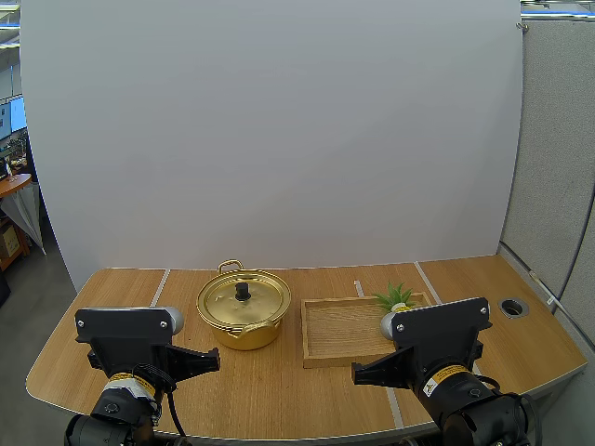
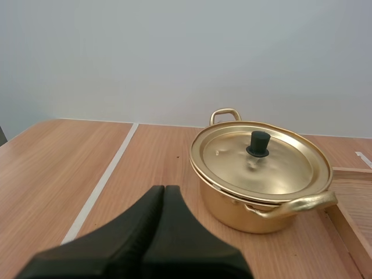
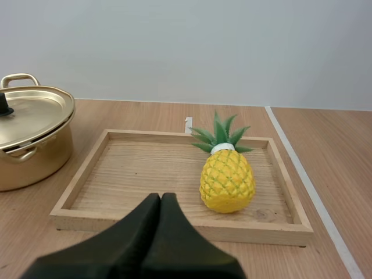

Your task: Open the pot, put the pineapple inside, and close it

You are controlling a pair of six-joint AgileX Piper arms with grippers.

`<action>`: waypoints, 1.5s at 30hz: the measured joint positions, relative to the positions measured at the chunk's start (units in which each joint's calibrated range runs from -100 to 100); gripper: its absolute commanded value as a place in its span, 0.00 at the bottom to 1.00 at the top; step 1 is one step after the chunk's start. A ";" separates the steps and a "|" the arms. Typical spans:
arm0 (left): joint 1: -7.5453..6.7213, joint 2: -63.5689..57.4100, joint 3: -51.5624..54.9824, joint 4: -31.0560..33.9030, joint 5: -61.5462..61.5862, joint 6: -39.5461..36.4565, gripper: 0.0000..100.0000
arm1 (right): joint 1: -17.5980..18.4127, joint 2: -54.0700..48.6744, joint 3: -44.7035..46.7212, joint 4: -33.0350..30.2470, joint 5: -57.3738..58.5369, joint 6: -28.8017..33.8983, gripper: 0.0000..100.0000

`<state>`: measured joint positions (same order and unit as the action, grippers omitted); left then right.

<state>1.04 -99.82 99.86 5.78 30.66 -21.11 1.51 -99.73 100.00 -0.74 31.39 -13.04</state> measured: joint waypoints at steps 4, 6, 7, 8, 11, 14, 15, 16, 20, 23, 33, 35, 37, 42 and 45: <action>0.00 0.00 0.00 0.00 0.00 0.00 0.00 | 0.00 0.00 0.00 0.00 0.00 0.00 0.00; 0.00 0.00 0.00 0.00 0.00 0.00 0.00 | 0.00 0.00 0.00 0.00 0.00 0.00 0.00; 0.00 0.00 0.00 0.00 0.00 0.00 0.00 | 0.00 0.00 0.00 0.00 0.00 0.00 0.00; 0.00 0.00 0.00 0.00 0.00 0.00 0.00 | 0.00 0.00 0.00 0.00 0.00 0.00 0.00; 0.00 0.00 0.00 0.00 -0.36 0.00 0.00 | 0.00 0.00 0.00 0.12 0.00 0.00 0.00; 0.00 0.00 0.00 0.00 -1.31 0.00 0.00 | 0.00 0.00 0.00 0.33 0.00 0.00 0.00; 0.00 0.00 0.00 0.00 -1.68 0.00 0.00 | 0.00 0.00 0.00 0.33 0.00 0.00 0.00; 0.00 0.00 0.00 0.00 -1.68 0.00 0.00 | 0.00 0.00 0.00 0.33 0.00 0.00 0.00; 0.00 0.00 -0.26 0.00 -1.68 0.00 0.00 | 0.00 0.00 0.00 0.33 0.14 0.00 0.00; 0.00 0.00 -1.89 0.00 -1.44 0.00 0.00 | 0.00 0.00 -2.90 0.33 3.60 0.00 0.00; 0.00 0.00 -19.92 0.05 0.28 0.00 0.00 | 0.00 -0.13 -22.46 1.04 17.62 0.00 0.00; 0.00 -0.18 -26.33 0.05 9.63 0.00 0.00 | 0.00 -0.27 -24.82 1.04 19.59 0.00 0.00; 0.00 -0.18 -31.62 0.05 18.45 0.00 0.00 | 0.00 -0.27 -31.50 1.04 29.66 0.00 0.00; 0.00 -0.18 -39.72 0.05 36.22 0.00 0.00 | 0.00 -0.27 -39.49 1.13 47.55 0.00 0.00; 0.00 -0.18 -42.01 0.05 42.35 0.00 0.00 | 0.00 -0.27 -41.15 1.17 54.02 0.00 0.00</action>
<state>1.04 -100.00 57.85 5.83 73.02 -21.11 1.51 -100.00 58.85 0.43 85.41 -13.04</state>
